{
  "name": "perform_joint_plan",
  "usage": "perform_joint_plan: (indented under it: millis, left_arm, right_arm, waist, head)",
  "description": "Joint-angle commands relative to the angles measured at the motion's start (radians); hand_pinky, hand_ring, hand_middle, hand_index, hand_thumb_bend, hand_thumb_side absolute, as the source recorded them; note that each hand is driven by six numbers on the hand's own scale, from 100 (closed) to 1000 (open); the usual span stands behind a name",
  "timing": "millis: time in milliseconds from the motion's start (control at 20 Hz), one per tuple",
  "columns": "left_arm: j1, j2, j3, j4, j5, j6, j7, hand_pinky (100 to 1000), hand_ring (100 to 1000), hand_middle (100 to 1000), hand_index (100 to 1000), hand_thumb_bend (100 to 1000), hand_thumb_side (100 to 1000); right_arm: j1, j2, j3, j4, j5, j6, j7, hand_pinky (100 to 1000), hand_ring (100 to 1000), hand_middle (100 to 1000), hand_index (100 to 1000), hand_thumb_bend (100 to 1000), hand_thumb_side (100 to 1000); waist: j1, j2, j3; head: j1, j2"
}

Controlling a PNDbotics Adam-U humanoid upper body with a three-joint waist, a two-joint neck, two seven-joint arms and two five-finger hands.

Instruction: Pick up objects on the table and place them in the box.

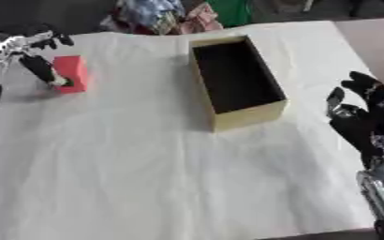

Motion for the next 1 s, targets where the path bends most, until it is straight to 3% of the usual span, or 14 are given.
perform_joint_plan:
  millis: [50,150,200,300,500,1000]
  left_arm:
    - [-0.01,0.012,-0.002,-0.007,-0.021,-0.001,0.019,799,798,778,872,559,209]
    - [-0.006,0.009,-0.004,-0.004,-0.033,0.001,0.024,793,778,724,857,508,202]
    - [-0.005,0.008,-0.005,-0.003,-0.042,0.005,0.027,781,747,645,833,428,186]
    - [-0.003,0.008,-0.007,-0.009,-0.065,0.018,0.046,765,700,540,794,350,173]
    - [-0.002,0.011,-0.009,-0.025,-0.1,0.033,0.09,739,625,390,710,219,181]
    - [-0.019,0.019,-0.049,-0.122,-0.068,0.016,0.137,725,607,367,699,222,160]
  right_arm:
    - [-0.016,-0.011,-0.007,-0.016,-0.008,-0.005,-0.001,648,922,704,820,100,100]
    - [-0.016,-0.011,-0.007,-0.016,-0.009,-0.005,-0.001,648,922,704,820,100,100]
    - [-0.015,-0.011,-0.008,-0.016,-0.01,-0.005,-0.001,648,922,704,820,100,100]
    - [-0.015,-0.01,-0.008,-0.016,-0.01,-0.005,-0.002,648,922,704,820,100,100]
    - [-0.013,-0.01,-0.008,-0.015,-0.01,-0.005,-0.001,648,922,704,820,100,100]
    - [-0.005,-0.01,-0.009,-0.012,-0.003,-0.005,0.001,648,922,705,820,100,100]
  waist:
    - [-0.003,-0.015,-0.002]
    - [-0.004,-0.014,-0.002]
    - [-0.004,-0.014,-0.001]
    - [-0.004,-0.014,0.0]
    - [-0.005,-0.018,0.004]
    - [-0.006,-0.04,0.017]
  head:
    - [-0.004,-0.01]
    - [-0.003,-0.008]
    - [-0.002,-0.007]
    - [0.0,-0.005]
    - [0.011,-0.002]
    - [0.024,0.0]
